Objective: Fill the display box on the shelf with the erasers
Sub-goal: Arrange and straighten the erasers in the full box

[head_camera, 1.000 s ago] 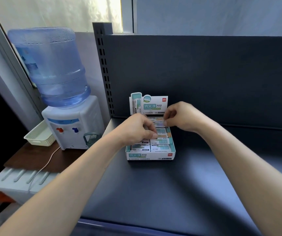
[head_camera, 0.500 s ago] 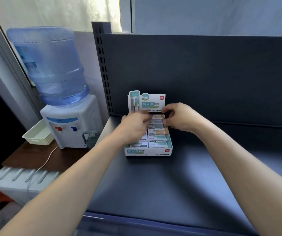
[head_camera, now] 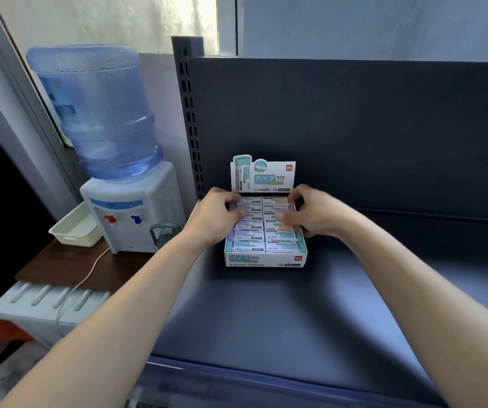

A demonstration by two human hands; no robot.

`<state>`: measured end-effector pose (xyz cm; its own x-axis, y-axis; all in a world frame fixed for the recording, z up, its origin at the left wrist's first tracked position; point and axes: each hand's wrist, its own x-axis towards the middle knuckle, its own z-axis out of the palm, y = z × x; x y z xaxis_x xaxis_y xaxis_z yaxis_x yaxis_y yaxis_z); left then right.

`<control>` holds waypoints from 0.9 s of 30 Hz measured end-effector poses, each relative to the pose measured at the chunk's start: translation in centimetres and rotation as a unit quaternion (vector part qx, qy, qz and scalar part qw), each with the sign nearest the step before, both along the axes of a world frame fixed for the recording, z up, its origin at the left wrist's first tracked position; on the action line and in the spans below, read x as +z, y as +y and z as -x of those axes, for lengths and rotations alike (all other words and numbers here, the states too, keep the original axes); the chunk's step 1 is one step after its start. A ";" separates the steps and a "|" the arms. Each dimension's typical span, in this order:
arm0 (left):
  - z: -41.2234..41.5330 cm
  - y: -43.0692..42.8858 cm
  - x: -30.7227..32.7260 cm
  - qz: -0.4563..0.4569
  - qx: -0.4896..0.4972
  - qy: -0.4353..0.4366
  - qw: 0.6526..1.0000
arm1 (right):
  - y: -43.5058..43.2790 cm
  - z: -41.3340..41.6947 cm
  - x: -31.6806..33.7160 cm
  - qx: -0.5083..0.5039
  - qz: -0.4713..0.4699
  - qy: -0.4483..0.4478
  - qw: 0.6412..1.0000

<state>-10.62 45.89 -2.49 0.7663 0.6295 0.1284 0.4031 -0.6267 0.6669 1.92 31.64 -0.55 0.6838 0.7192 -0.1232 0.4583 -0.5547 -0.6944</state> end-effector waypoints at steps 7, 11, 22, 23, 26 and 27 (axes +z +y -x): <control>0.2 0.4 -0.4 -0.013 -0.025 0.005 1.000 | 0.1 0.6 -0.2 0.012 0.003 -0.042 0.999; 0.3 0.6 -0.4 -0.043 -0.042 0.016 0.998 | 0.1 1.0 -0.2 0.007 0.009 -0.071 0.997; 0.6 -0.4 -0.3 0.054 -0.030 -0.065 0.996 | 0.8 0.2 -0.6 -0.083 -0.087 -0.007 0.993; 0.5 -0.6 -0.3 0.057 -0.031 -0.064 0.996 | 0.8 0.3 -0.7 -0.093 -0.092 0.008 0.991; 0.6 -0.8 -0.2 0.050 -0.027 -0.074 0.996 | 0.9 0.3 -1.0 -0.107 -0.101 0.003 0.989; 0.6 -0.8 -0.2 0.045 -0.027 -0.074 0.996 | 0.8 0.3 -1.0 -0.108 -0.106 -0.011 0.988</control>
<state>-11.26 45.11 -2.65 0.7765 0.6014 0.1878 0.2627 -0.5799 0.7712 1.57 32.40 -1.52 0.8254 0.5637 0.0307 0.3605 -0.4844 -0.7971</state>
